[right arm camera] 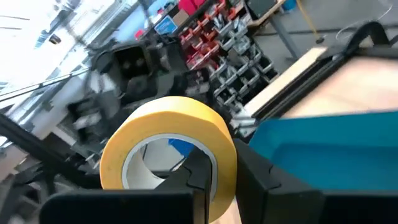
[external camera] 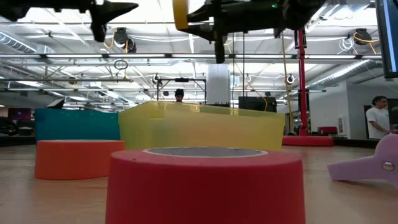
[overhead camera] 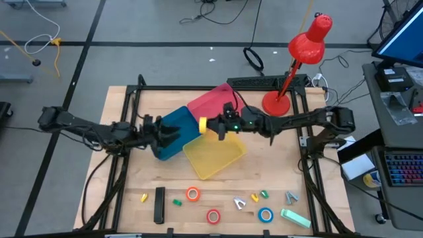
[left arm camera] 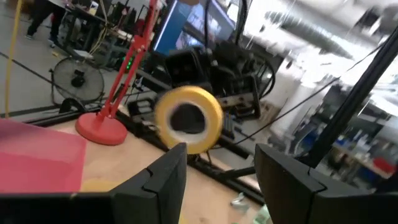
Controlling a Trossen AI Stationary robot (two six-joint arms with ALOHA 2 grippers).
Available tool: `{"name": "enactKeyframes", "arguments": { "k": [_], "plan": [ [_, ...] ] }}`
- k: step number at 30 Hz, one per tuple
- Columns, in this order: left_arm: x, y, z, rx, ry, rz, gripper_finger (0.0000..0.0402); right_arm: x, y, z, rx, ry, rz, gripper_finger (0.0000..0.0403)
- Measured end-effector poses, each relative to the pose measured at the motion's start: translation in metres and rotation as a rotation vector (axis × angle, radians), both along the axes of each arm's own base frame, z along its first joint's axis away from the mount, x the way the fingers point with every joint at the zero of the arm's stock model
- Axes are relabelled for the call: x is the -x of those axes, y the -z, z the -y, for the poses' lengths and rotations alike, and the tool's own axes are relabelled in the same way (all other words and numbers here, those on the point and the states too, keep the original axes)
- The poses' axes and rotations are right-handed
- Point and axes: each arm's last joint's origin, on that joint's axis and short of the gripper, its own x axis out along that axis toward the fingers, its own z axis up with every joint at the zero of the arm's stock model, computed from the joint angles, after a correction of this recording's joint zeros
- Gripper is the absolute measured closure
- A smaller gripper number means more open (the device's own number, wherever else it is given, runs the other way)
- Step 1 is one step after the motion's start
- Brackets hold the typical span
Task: Pick and place Stapler, Stapler remover, tape
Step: Put the yellow tape into the blue bin
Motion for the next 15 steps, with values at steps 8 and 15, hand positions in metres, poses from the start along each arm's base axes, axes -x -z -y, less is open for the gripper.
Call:
{"name": "enactKeyframes", "arguments": {
  "k": [8, 15],
  "plan": [
    [-0.039, -0.008, 0.008, -0.08, -0.006, -0.079, 0.0215, -0.013, -0.003, 0.003, 0.08, -0.013, -0.049, 0.0371],
    [-0.06, -0.006, 0.012, -0.115, -0.03, -0.125, 0.0215, -0.013, -0.002, 0.003, 0.081, -0.016, -0.069, 0.0371]
  ]
}}
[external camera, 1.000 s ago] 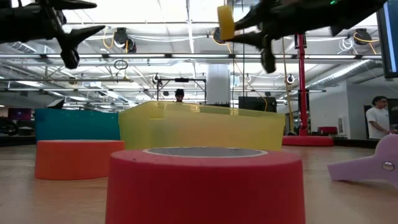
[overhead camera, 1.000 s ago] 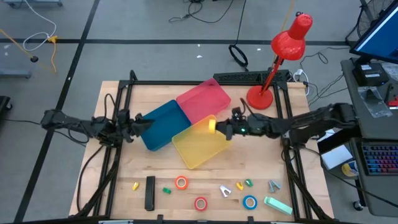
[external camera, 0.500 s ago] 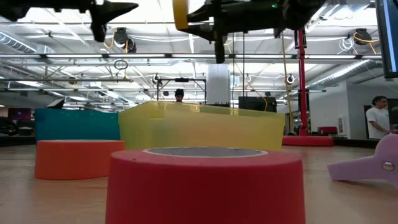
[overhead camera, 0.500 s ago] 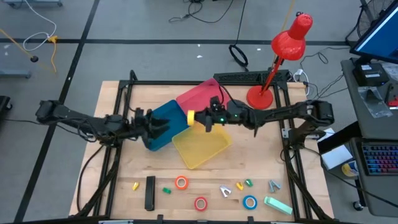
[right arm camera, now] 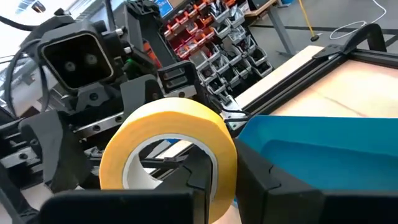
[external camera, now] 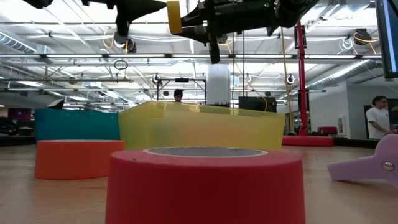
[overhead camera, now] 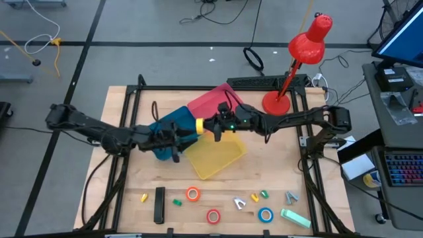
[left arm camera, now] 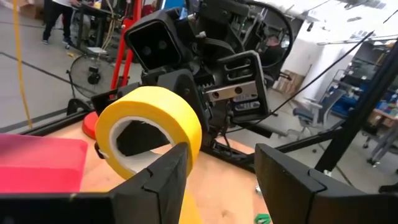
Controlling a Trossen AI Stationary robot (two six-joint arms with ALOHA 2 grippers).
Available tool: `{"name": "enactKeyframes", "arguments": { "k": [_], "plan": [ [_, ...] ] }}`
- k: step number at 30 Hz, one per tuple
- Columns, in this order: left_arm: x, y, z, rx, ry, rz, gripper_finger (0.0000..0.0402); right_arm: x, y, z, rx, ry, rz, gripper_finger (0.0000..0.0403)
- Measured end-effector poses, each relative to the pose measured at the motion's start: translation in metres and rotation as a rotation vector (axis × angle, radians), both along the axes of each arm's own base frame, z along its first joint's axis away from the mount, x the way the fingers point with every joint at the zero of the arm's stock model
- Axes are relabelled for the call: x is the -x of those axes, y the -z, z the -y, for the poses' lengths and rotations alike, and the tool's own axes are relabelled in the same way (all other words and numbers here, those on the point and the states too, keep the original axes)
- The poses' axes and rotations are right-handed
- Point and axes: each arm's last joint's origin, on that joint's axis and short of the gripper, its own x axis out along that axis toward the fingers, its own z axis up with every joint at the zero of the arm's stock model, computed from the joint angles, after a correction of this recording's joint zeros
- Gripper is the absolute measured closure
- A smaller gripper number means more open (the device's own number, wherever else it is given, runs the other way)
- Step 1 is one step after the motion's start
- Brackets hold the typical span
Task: Pick and place Stapler, Stapler remover, tape
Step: Put the yellow tape into the blue bin
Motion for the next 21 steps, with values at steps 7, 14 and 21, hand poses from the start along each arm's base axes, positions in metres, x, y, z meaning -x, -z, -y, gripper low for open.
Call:
{"name": "enactKeyframes", "arguments": {
  "k": [7, 14, 21],
  "plan": [
    [-0.0066, 0.0036, -0.0001, -0.001, -0.053, -0.02, 0.0215, 0.0003, 0.0016, -0.0002, -0.008, 0.002, -0.017, 0.0371],
    [-0.0068, 0.0033, -0.0001, -0.015, -0.058, -0.025, 0.0215, 0.0009, -0.0003, -0.0058, -0.015, -0.023, -0.013, 0.0371],
    [-0.0072, 0.0042, -0.0029, -0.02, -0.08, -0.035, 0.0215, 0.0008, -0.0001, -0.007, -0.048, -0.043, -0.013, 0.0371]
  ]
}}
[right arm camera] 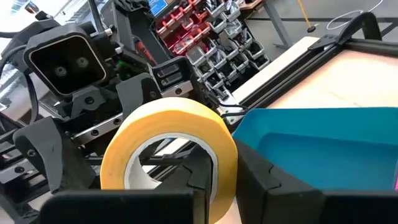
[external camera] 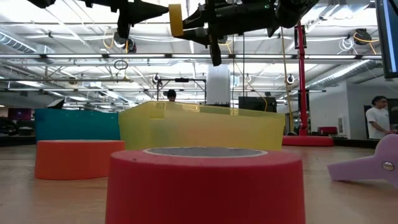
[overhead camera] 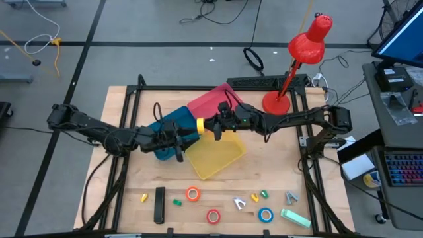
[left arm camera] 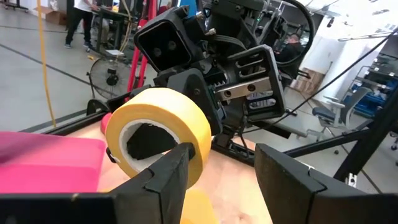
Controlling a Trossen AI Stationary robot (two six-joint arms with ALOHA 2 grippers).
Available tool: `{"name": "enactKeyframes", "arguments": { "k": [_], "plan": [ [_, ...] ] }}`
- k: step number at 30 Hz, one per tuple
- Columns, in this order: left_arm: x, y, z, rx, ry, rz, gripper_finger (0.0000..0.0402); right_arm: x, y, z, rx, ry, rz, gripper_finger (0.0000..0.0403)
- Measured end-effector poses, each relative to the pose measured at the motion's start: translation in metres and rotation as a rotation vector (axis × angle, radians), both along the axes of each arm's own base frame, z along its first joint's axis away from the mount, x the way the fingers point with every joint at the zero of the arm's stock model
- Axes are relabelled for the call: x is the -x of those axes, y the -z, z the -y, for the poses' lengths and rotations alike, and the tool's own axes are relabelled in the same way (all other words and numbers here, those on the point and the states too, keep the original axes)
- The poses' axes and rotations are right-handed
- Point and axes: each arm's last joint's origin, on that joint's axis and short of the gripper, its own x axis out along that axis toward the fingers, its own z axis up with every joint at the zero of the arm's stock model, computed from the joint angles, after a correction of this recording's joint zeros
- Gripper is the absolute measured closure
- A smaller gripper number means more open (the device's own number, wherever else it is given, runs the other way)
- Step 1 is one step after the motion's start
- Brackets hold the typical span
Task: Pick and place Stapler, Stapler remover, tape
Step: Put the yellow tape into the blue bin
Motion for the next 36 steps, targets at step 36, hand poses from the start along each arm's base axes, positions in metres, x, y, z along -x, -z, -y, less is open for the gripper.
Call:
{"name": "enactKeyframes", "arguments": {
  "k": [36],
  "plan": [
    [-0.005, 0.001, -0.026, 0.136, 0.265, 0.009, 0.0367, -0.001, 0.002, -0.002, -0.011, 0.018, -0.01, 0.0355]
  ]
}}
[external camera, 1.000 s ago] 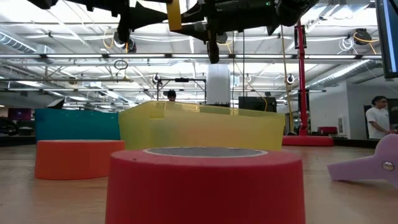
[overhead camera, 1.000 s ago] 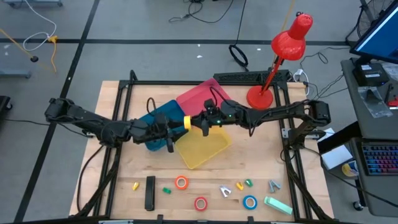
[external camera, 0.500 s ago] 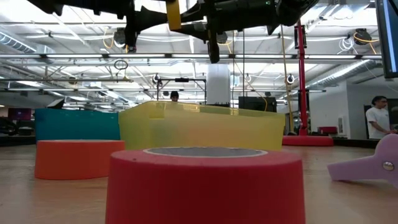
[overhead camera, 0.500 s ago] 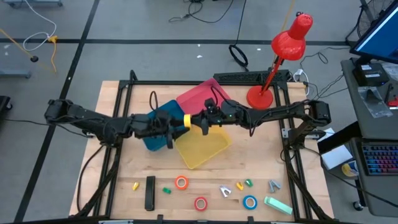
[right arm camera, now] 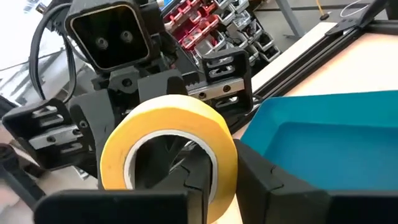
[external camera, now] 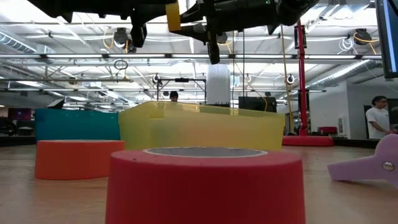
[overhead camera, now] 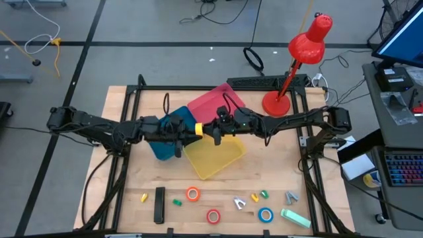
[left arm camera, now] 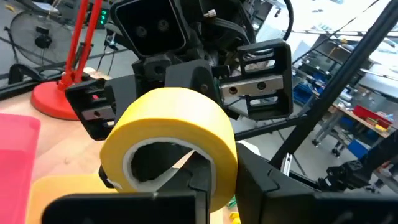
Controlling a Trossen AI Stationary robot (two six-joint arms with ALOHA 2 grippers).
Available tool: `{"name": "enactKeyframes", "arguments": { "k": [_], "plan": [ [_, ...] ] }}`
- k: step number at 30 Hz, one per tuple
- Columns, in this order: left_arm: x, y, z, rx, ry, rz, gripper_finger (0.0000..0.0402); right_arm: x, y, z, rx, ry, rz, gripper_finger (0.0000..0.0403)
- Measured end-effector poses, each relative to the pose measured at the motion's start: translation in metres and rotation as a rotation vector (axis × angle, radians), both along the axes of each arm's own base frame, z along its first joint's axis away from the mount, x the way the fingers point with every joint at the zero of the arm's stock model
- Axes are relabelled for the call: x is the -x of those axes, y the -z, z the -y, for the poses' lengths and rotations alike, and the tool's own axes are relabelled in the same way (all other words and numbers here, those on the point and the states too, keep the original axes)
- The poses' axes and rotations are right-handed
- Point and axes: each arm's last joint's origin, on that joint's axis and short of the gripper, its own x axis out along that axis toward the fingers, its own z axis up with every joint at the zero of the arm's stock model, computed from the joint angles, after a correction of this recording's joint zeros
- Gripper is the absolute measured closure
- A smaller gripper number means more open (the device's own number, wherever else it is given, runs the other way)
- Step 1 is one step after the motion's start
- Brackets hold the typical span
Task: Pick and place Stapler, Stapler remover, tape
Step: Put the yellow tape into the blue bin
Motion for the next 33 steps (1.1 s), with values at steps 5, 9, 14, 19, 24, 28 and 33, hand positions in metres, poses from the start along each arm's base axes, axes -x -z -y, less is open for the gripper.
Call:
{"name": "enactKeyframes", "arguments": {
  "k": [5, 9, 14, 19, 24, 28, 33],
  "plan": [
    [0.0, 0.002, -0.001, 0.002, 0.013, -0.023, 0.0367, 0.001, 0.001, 0.0, 0.05, -0.12, -0.01, 0.0326],
    [0.005, 0.005, -0.001, -0.001, 0.028, -0.098, 0.0367, 0.003, 0.005, 0.002, 0.02, -0.222, -0.055, 0.0307],
    [0.021, 0.01, -0.005, 0.004, -0.041, -0.24, 0.0367, 0.006, 0.008, 0.006, 0.002, -0.317, -0.09, 0.0291],
    [0.047, 0.011, -0.009, 0.015, -0.167, -0.38, 0.0367, 0.008, 0.011, 0.015, -0.011, -0.32, -0.121, 0.0289],
    [0.07, 0.025, -0.015, 0.054, -0.392, -0.587, 0.0367, 0.008, 0.01, 0.017, 0.004, -0.32, -0.111, 0.0297],
    [0.076, 0.047, -0.022, 0.147, -0.509, -0.8, 0.0367, 0.008, 0.01, 0.018, 0.012, -0.312, -0.105, 0.0302],
    [0.067, 0.078, -0.031, 0.242, -0.552, -1.038, 0.0367, 0.008, 0.009, 0.018, 0.037, -0.293, -0.096, 0.0303]
  ]
}}
